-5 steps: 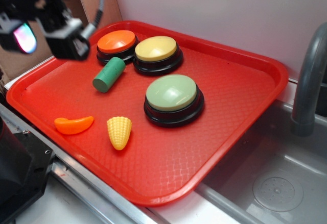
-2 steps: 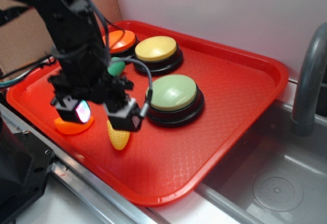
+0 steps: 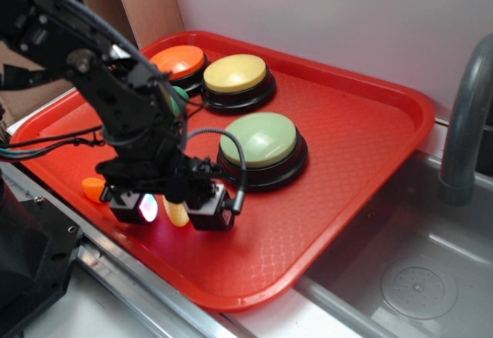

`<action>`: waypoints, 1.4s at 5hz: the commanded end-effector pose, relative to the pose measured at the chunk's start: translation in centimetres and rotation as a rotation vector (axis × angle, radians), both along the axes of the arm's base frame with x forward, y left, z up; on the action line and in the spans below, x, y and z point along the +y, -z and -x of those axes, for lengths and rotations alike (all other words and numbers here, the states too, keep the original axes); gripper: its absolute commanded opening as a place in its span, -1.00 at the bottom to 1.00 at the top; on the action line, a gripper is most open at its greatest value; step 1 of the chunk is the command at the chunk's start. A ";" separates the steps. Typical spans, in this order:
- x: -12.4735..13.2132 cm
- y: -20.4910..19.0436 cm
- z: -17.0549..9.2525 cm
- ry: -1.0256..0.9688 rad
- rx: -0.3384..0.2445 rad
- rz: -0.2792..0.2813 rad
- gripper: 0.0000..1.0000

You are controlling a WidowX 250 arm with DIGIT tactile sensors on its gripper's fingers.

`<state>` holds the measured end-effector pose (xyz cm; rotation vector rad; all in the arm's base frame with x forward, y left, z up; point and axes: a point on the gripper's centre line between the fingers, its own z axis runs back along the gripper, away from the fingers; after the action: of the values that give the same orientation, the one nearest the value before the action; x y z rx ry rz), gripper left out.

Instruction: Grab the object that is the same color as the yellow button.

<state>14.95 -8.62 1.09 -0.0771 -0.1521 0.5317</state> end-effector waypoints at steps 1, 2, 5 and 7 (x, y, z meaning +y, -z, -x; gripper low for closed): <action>-0.4 0.1 -0.3 0.006 -0.041 0.008 0.09; -0.3 0.0 -0.3 0.000 -0.052 0.016 -0.80; 2.2 -5.8 -2.1 0.063 0.067 -0.036 -1.00; 5.8 -11.2 -4.7 0.210 0.124 -0.074 -1.00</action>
<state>18.29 -2.62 11.30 0.0216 0.0008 0.3268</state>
